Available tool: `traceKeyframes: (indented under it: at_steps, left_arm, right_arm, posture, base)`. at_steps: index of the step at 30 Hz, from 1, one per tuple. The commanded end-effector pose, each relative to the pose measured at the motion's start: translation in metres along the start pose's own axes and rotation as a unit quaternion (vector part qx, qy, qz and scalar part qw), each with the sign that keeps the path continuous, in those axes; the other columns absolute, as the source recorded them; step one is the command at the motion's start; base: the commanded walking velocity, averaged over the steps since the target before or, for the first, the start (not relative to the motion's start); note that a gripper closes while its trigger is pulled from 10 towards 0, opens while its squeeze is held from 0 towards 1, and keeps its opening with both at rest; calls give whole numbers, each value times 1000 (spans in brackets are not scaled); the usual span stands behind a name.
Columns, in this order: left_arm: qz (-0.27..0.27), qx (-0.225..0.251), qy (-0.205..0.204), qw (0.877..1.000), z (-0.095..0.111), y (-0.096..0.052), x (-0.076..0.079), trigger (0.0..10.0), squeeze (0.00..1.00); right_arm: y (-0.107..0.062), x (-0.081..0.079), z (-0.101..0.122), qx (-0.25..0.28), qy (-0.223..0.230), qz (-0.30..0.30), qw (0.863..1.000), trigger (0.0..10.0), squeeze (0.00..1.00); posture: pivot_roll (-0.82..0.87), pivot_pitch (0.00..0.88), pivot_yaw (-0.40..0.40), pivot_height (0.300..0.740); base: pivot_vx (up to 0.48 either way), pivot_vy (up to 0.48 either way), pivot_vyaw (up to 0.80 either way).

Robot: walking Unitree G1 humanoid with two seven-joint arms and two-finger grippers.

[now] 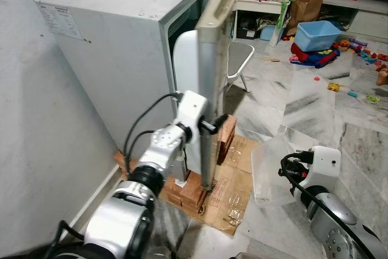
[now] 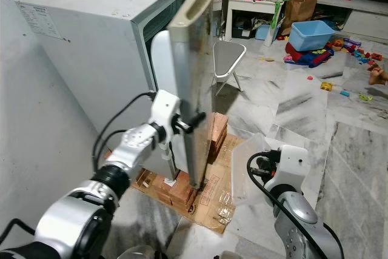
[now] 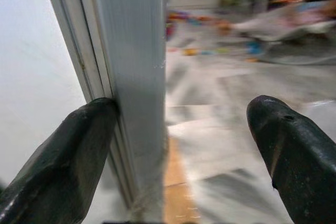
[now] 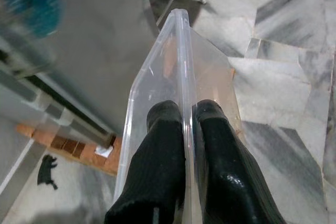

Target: Restocking fridge

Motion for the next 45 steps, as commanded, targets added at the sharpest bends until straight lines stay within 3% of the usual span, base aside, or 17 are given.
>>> traceKeyframes:
  at_steps: [1,4,7,9,10,11,13,14,16,17,21,22,24,27,30,36,45]
  left_arm:
    - [-134,79,2,988,51,26,60,10000,0]
    - [-263,130,5,956,80,23,113,10000,0]
    - [-317,146,16,937,86,11,134,10000,0]
    - [-315,143,22,938,80,4,133,10000,0]
    - [-294,138,32,945,73,2,126,10000,0]
    - [-240,130,36,961,63,-3,106,10000,0]
    - [-206,125,30,970,57,-7,92,10000,0]
    - [-133,112,24,984,48,-18,64,10000,0]
    - [-68,96,35,992,36,-32,39,10000,0]
    - [-53,90,38,994,33,-37,32,10000,0]
    - [88,39,25,995,0,-86,-19,10000,0]
    - [88,39,25,995,0,-86,-19,10000,0]
    - [156,10,15,988,-17,-117,-37,10000,0]
    - [209,-9,0,978,-28,-140,-45,10000,0]
    - [224,-20,-5,974,-34,-147,-41,10000,0]
    - [222,-25,-11,975,-34,-146,-32,10000,0]
    - [227,-26,-13,973,-30,-141,-33,10000,0]
  right_arm:
    - [-2,5,-7,-15,-2,-5,1000,10000,0]
    - [-5,16,-14,-29,-9,-28,999,10000,0]
    - [-4,21,-18,-35,2,-42,998,10000,0]
    - [0,19,-18,-34,8,-44,998,10000,0]
    - [2,16,-17,-30,10,-41,999,10000,0]
    - [5,11,-15,-25,12,-35,999,10000,0]
    - [6,9,-14,-23,12,-33,999,10000,0]
    - [8,6,-11,-18,15,-30,999,10000,0]
    - [10,5,-9,-13,17,-30,999,10000,0]
    - [11,5,-9,-11,16,-30,999,10000,0]
    - [16,4,-2,6,24,-35,999,10000,0]
    - [16,4,-2,6,24,-35,999,10000,0]
    - [21,1,0,9,20,-35,999,10000,0]
    - [24,2,-2,0,10,-38,999,10000,0]
    - [25,5,-2,-2,6,-42,999,10000,0]
    - [30,3,4,2,3,-32,999,10000,0]
    - [33,-2,11,12,-18,-13,1000,10000,0]
  posture:
    - [-92,0,74,740]
    - [-86,0,75,740]
    - [-82,0,79,740]
    - [-76,0,84,740]
    - [-71,0,85,740]
    - [-64,0,86,740]
    - [-64,0,86,740]
    - [-42,0,87,740]
    - [-25,0,85,740]
    - [-25,0,85,740]
    - [10,0,69,740]
    - [10,0,69,740]
    - [21,0,58,740]
    - [25,0,47,740]
    - [25,0,38,740]
    - [20,0,32,740]
    - [11,0,30,740]
  base:
    - [0,0,0]
    - [0,0,0]
    - [0,0,0]
    - [0,0,0]
    - [0,0,0]
    - [0,0,0]
    - [0,0,0]
    - [0,0,0]
    - [0,0,0]
    - [0,0,0]
    - [0,0,0]
    - [0,0,0]
    - [0,0,0]
    - [0,0,-506]
    - [0,-299,-523]
    - [0,-387,-156]
    - [0,-447,0]
Point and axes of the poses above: a point about 5 cm out from each wrist's last joint towards the gripper, its own y axis pointing out of the wrist towards the gripper, its own z axis along the axis of the wrist's last joint, x = y × z, the point moved 3 cm from there along y, pointing out of the wrist towards the gripper, and after that the axes turned 10 degrees about y, right-handed, at the moved point
